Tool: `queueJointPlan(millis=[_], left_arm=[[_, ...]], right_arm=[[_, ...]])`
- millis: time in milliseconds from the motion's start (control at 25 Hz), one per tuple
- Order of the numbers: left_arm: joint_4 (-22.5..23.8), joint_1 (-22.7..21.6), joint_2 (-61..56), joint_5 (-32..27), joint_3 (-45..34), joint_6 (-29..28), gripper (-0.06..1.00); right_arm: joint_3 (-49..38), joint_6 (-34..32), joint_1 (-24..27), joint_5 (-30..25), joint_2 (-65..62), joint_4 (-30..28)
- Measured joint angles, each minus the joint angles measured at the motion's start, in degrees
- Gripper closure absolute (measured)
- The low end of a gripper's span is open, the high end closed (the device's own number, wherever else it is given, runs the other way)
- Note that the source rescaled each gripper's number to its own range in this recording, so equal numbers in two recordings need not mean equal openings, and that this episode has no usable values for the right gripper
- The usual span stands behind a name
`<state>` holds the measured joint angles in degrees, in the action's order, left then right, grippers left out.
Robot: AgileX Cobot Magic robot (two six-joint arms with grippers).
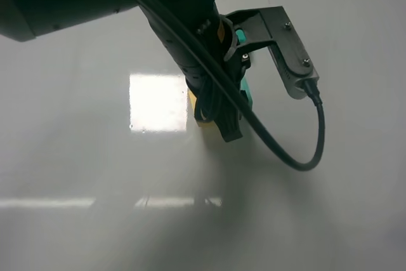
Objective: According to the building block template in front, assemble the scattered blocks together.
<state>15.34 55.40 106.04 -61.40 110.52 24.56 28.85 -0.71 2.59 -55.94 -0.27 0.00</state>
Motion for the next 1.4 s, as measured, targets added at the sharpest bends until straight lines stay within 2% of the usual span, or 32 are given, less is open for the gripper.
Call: queueJointPlan(millis=[200, 680, 1160, 1240, 1400], left_arm=[[0.61, -0.34, 1.06, 2.27, 0.00, 2.30, 0.93], [1.36, -1.61, 2.28, 3.37, 0.06, 5.93, 0.93], [1.31, -1.61, 3.10, 3.99, 0.06, 5.81, 0.93], [1.22, -1.61, 3.16, 3.99, 0.06, 5.70, 0.84], [0.52, -1.61, 3.16, 3.93, 0.54, 5.09, 0.35]], right_arm=[[0.00, 0.00, 0.00, 0.00, 0.00, 0.00], [0.00, 0.00, 0.00, 0.00, 0.00, 0.00], [0.00, 0.00, 0.00, 0.00, 0.00, 0.00], [0.00, 0.00, 0.00, 0.00, 0.00, 0.00], [0.00, 0.00, 0.00, 0.00, 0.00, 0.00]])
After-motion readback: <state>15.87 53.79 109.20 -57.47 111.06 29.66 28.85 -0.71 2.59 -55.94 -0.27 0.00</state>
